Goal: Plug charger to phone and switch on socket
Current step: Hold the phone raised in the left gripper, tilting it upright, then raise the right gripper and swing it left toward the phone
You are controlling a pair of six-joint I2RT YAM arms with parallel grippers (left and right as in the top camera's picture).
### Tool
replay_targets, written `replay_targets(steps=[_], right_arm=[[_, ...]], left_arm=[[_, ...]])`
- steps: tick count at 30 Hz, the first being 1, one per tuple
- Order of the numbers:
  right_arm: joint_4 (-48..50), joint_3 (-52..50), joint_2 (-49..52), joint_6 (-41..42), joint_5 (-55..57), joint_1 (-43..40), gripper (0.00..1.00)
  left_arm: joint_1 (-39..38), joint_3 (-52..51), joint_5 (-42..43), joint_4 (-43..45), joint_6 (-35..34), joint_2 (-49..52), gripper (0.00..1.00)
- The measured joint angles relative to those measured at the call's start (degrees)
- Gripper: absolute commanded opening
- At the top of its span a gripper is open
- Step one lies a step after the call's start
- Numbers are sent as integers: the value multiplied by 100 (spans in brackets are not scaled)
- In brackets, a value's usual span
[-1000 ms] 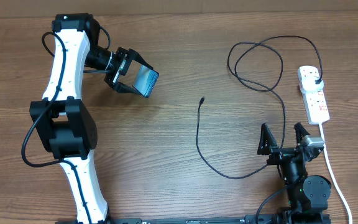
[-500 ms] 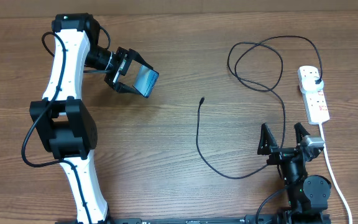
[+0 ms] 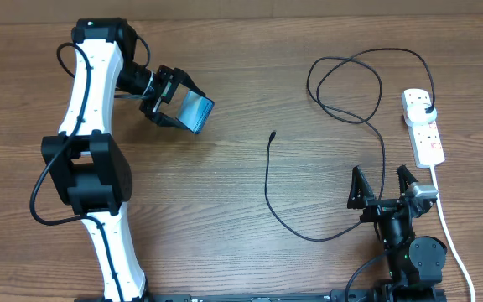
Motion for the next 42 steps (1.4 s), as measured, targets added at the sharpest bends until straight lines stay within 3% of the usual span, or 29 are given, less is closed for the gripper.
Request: replay_targets(steps=[11, 21, 23, 30, 42], right_arm=[[2, 0, 0, 0, 0, -2, 100], [2, 0, 0, 2, 0, -2, 100], [2, 0, 0, 2, 0, -2, 100], [57, 0, 0, 39, -33, -2, 100], [376, 195, 136, 549, -734, -2, 100]], left_arm=[[-85, 0, -280, 337, -282, 0, 13], [-223, 0, -1486, 466, -433, 0, 11], [-223, 0, -1818, 466, -474, 0, 4], [-223, 0, -2651, 507, -564, 0, 4], [-262, 0, -3222, 619, -651, 0, 4]])
